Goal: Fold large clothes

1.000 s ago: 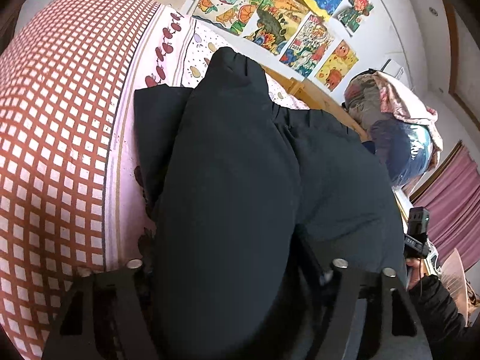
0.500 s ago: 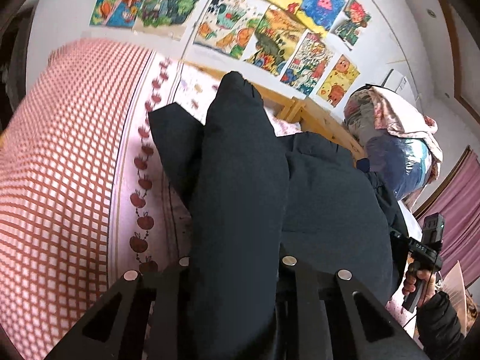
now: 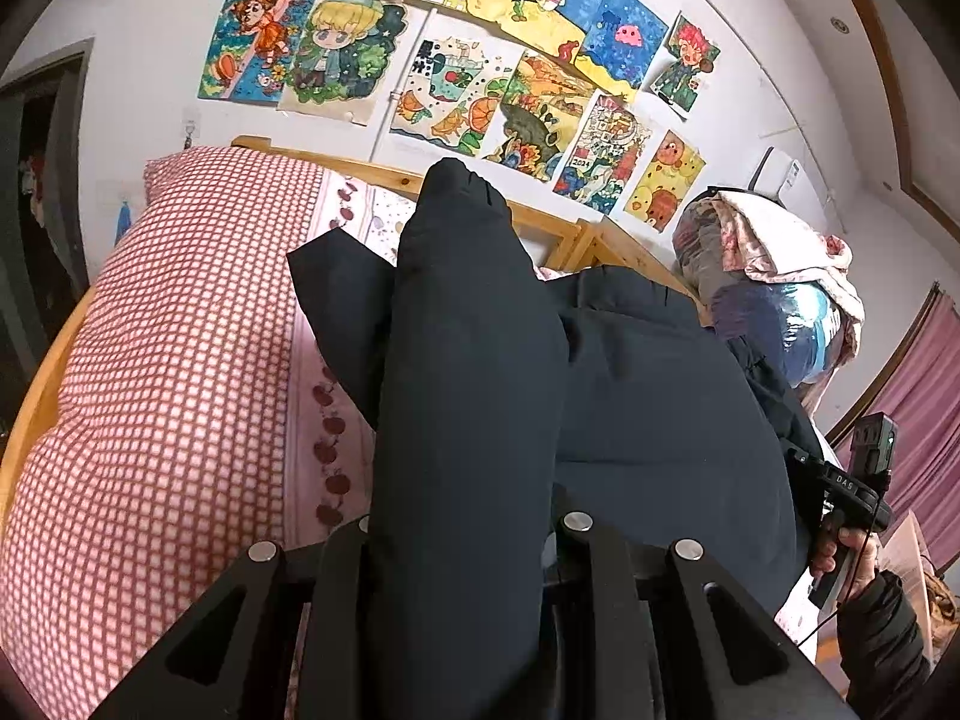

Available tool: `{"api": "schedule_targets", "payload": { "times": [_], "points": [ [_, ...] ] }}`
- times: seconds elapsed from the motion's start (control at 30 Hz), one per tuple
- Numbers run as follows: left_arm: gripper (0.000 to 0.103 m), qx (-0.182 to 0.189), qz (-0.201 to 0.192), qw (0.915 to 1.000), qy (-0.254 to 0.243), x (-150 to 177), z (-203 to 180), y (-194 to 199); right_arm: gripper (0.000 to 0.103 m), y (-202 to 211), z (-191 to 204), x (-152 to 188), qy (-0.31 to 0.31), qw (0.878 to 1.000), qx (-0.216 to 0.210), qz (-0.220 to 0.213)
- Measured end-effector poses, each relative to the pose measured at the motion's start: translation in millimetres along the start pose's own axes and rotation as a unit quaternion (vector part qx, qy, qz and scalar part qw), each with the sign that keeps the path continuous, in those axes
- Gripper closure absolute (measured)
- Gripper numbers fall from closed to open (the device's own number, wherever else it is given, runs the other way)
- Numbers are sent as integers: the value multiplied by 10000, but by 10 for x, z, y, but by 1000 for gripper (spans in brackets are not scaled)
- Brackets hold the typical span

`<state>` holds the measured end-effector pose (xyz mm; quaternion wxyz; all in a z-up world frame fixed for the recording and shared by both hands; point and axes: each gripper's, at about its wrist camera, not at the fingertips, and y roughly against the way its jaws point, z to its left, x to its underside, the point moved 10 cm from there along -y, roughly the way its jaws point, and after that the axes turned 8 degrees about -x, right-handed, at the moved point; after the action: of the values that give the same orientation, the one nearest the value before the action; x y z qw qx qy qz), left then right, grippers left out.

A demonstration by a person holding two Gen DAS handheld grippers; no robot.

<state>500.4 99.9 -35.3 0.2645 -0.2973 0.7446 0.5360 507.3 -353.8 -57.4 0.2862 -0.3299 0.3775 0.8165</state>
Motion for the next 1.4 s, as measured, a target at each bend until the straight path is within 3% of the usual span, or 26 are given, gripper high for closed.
{"api": "schedule_targets", "payload": {
  "times": [0.23,0.43,0.57,0.73,0.87,0.97,1.17,1.4],
  "points": [
    [82,19,263,9996,115,312,175,-167,88,-46,83,218,-6,9998,-30,186],
    [81,39,369,9989,298,473,341,-398,88,-250,-138,560,-133,9984,198,517],
    [76,-129,461,9985,266,505,366,-462,87,-305,-253,610,-310,9980,214,513],
    [61,-463,497,9976,119,533,379,-480,76,-353,-340,669,-419,9965,430,588],
    [45,-732,513,9959,156,527,439,-463,39,-375,-391,723,-543,9951,568,607],
    [27,-1125,356,9929,152,487,536,-391,26,-359,-415,742,-559,9943,691,592],
    [16,-1365,123,9903,240,411,611,-246,15,-263,-390,678,-65,9891,1364,555],
    [6,-1814,-186,9829,259,376,600,-81,13,-95,-351,516,47,9875,1537,337]
  ]
}}
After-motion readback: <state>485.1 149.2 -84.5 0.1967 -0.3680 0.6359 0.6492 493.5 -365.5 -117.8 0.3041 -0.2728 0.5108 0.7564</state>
